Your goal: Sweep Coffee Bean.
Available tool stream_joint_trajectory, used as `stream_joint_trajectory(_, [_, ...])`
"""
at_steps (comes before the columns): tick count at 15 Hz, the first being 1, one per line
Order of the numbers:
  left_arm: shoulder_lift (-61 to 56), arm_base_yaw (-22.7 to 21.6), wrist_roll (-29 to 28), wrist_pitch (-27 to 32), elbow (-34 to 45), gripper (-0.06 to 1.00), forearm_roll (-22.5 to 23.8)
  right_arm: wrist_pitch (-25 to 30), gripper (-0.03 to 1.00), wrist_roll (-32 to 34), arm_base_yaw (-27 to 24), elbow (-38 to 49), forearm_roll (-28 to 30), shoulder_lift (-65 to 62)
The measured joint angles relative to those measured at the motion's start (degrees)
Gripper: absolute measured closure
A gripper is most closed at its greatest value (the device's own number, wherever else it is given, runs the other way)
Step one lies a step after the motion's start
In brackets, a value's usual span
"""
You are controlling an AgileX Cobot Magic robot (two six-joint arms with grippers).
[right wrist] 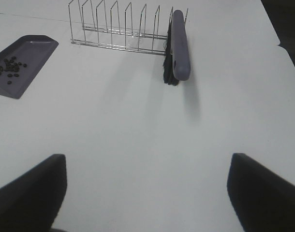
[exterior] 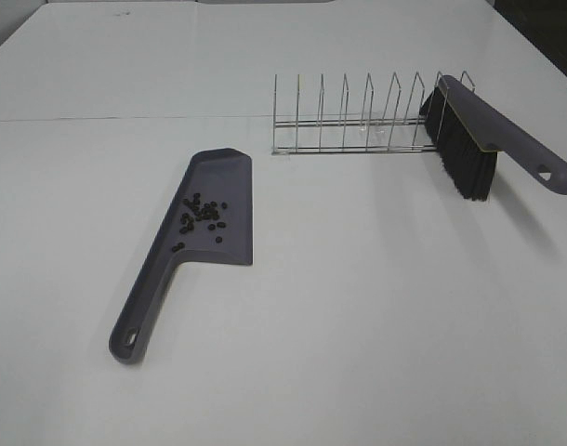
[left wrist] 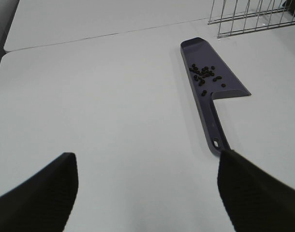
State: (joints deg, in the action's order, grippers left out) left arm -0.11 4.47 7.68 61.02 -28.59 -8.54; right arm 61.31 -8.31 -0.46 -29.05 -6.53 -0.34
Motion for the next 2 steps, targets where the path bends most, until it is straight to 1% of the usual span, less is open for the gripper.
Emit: stream_joint_trajectory(2, [0.0, 0.0, 0.0, 0.0, 0.0, 0.22, 0.0, 0.0, 0.21, 0.0, 0.0, 0.0, -0.3, 0.0])
